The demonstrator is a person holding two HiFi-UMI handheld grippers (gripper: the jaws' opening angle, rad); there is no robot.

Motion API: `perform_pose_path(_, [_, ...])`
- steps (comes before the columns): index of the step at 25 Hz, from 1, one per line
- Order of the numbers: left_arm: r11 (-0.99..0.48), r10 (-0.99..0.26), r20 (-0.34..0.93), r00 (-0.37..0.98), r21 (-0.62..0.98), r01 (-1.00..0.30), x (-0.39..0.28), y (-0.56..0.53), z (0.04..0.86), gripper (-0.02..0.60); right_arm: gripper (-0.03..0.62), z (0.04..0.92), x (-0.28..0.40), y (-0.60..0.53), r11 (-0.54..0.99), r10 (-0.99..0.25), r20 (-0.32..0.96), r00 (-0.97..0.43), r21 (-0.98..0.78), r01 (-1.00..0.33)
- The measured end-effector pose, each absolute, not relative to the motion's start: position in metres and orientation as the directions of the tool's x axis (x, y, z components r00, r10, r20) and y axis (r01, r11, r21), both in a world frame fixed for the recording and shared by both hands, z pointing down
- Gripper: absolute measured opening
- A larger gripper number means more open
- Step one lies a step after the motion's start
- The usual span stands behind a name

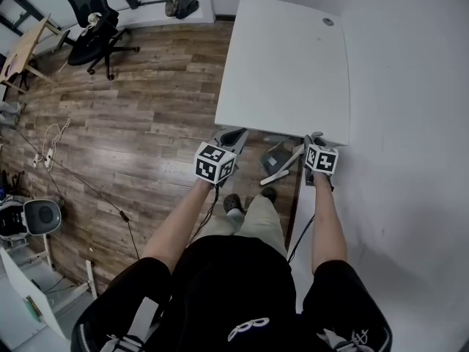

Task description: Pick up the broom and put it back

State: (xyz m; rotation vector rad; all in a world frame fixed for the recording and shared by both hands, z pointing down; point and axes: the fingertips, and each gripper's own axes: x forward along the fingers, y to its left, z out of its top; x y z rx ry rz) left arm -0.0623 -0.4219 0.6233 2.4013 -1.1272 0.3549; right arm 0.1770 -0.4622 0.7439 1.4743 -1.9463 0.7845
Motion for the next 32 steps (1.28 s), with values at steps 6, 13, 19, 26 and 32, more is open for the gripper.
perform_pose_path(6, [-0.536,-0.673,0.419,0.61,0.291,-0.792,-0.063,-0.436,0.622,0.012,0.115,0.754,0.177,-0.478,0.229,-0.605,0.757,-0.247,-0.132,-0.964])
perform_pose_path(13, [-0.528,-0.679,0.418,0.603,0.292,-0.797,-0.059,-0.445,0.618,0.011,0.115,0.756,0.176,-0.482,0.234,-0.585,0.768,-0.26,-0.147,-0.961])
perform_pose_path(19, [-0.544,-0.676,0.399,0.619,0.297,-0.785,-0.059,-0.446,0.614,0.011,0.115,0.743,0.178,-0.467,0.206,-0.616,0.748,-0.247,-0.15,-0.967])
perform_pose_path(26, [-0.586,-0.662,0.355,0.66,0.303,-0.751,-0.053,-0.435,0.6,0.011,0.115,0.712,0.181,-0.435,0.177,-0.678,0.7,-0.223,-0.138,-0.974])
perform_pose_path(32, [-0.621,-0.647,0.33,0.687,0.293,-0.727,-0.048,-0.414,0.586,0.011,0.114,0.681,0.186,-0.405,0.155,-0.73,0.655,-0.196,-0.121,-0.981])
